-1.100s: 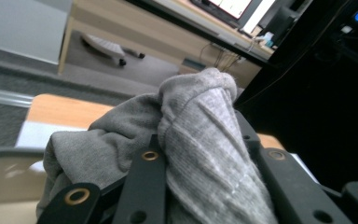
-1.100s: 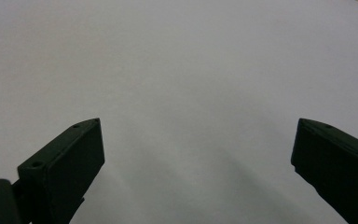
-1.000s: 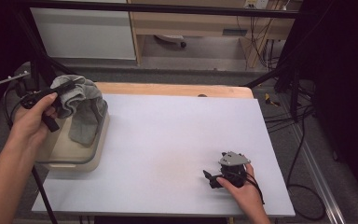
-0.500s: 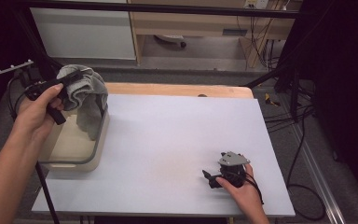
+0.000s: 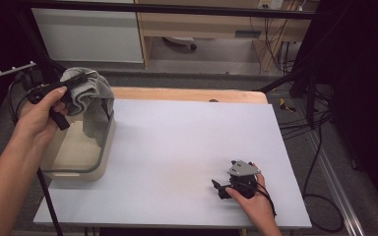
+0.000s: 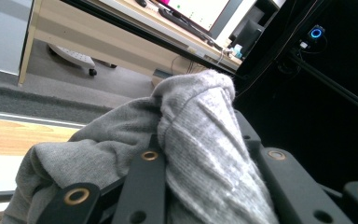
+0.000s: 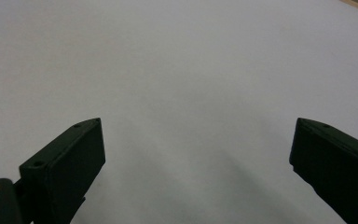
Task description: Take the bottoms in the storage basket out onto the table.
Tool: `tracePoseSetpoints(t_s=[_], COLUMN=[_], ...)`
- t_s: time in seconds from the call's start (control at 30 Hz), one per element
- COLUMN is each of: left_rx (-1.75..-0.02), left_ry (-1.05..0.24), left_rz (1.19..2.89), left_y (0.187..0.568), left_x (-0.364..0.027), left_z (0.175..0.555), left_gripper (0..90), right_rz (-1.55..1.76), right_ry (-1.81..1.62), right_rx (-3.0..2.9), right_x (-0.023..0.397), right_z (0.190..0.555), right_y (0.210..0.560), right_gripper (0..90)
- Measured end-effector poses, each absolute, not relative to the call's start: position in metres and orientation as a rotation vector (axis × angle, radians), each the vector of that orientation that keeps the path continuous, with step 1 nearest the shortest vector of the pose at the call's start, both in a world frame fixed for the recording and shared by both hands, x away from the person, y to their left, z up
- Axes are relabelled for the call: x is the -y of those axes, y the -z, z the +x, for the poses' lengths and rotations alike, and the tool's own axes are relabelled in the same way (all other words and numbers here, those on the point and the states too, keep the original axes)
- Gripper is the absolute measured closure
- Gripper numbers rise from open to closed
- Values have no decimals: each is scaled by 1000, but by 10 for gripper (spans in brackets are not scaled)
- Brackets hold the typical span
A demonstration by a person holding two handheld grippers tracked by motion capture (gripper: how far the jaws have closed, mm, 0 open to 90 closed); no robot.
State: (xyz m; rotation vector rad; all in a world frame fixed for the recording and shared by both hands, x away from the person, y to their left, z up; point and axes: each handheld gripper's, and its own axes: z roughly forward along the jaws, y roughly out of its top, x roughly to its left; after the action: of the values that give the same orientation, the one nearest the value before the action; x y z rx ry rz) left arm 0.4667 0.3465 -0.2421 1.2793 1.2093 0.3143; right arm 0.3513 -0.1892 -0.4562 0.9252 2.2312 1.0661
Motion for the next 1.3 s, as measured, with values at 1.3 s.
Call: tracePoseSetpoints(t_s=[1.3], left_rx=[-1132], left_ry=[-281], left_rz=[1330], left_y=[217], left_x=[-298], left_z=[469], left_gripper=[714], right_rz=[888], right_ry=[-1079], right_rx=[-2244], right_x=[184], right_z=[351], right_y=[456], right_gripper=[35])
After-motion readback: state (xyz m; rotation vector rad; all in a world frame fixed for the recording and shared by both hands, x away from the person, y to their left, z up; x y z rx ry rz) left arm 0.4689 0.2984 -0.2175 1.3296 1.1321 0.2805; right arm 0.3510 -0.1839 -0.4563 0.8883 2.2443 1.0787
